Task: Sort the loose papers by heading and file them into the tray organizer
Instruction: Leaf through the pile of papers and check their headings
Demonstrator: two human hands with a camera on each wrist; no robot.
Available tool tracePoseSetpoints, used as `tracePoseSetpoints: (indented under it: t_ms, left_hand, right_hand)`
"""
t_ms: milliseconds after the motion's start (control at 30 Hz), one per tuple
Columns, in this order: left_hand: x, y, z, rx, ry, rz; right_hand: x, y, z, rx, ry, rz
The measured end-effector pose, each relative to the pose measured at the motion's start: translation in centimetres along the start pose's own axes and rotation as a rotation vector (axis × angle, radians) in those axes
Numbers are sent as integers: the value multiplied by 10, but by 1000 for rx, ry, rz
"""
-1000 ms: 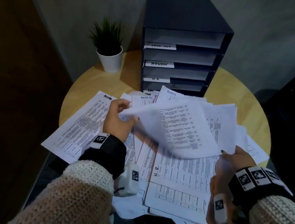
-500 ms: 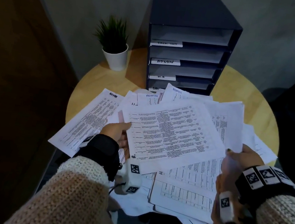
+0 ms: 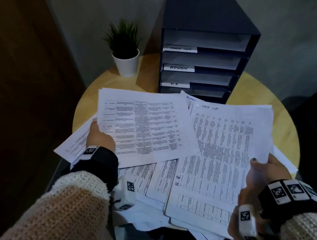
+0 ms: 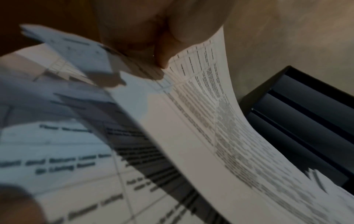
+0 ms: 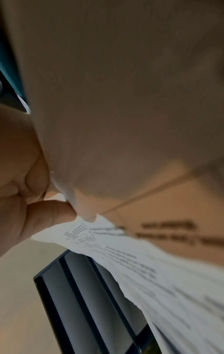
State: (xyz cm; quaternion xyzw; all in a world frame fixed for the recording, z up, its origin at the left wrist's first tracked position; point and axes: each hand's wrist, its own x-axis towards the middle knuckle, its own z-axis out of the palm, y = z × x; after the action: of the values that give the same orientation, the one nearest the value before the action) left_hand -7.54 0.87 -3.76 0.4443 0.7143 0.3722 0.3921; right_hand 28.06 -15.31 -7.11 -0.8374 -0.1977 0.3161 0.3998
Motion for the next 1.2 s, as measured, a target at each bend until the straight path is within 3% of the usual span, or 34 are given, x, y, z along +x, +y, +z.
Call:
tracePoseSetpoints:
  t_ms: [67, 133, 167, 200, 267, 300, 333, 367, 400, 433, 533, 600, 733, 867, 933, 1000, 1133, 1200]
  left_hand:
    - [8, -4, -6, 24, 106, -6]
    - [8, -2, -8, 167, 100, -66]
    - [4, 5, -11, 366, 52, -118]
    - [1, -1, -15, 742, 28, -47]
    - [-2, 7, -17, 1026, 36, 50]
    - [2, 8, -14, 963, 45, 49]
    - [3, 10, -13, 780, 26, -60]
    - [8, 9, -10, 382, 68, -150]
    - [8, 5, -9, 55, 98, -112]
    - [8, 2, -4, -50, 118, -32]
    - [-1, 2, 13, -24, -7, 38]
    - [-12, 0, 26, 172, -139, 149]
    - [-29, -5, 50, 420, -397, 209]
    - [-42, -7, 67, 422, -595, 285]
    - [-43, -8, 72, 435, -625, 301]
    - [-37, -10, 73, 489, -555, 329]
    - [-26, -11, 72, 402, -577, 125]
    - [-28, -7, 74, 216, -611, -3]
  right_hand:
    - [4, 2, -3, 107, 6, 11]
    - [9, 8, -7, 177, 13, 10]
    - [10, 9, -9, 204, 23, 5]
    - [10, 10, -10, 223, 30, 2]
    - [6, 8, -13, 272, 29, -15]
    - [5, 8, -14, 290, 16, -24]
    - [2, 6, -15, 299, 8, -23]
    - [-1, 4, -15, 309, -6, -15]
    - [-3, 2, -16, 325, -15, -4]
    - [-4, 3, -16, 335, -24, -2]
    - [-2, 5, -10, 274, -55, -11]
    - [1, 3, -4, 210, -77, -40]
    - [1, -3, 5, 38, -38, -85]
    - [-4, -7, 9, -105, -43, -103]
    - [-4, -7, 10, -166, -43, -89]
    - [-5, -8, 11, -188, -22, -62]
    - [-8, -11, 14, -236, -3, 5]
    - [-8, -13, 15, -253, -13, 22]
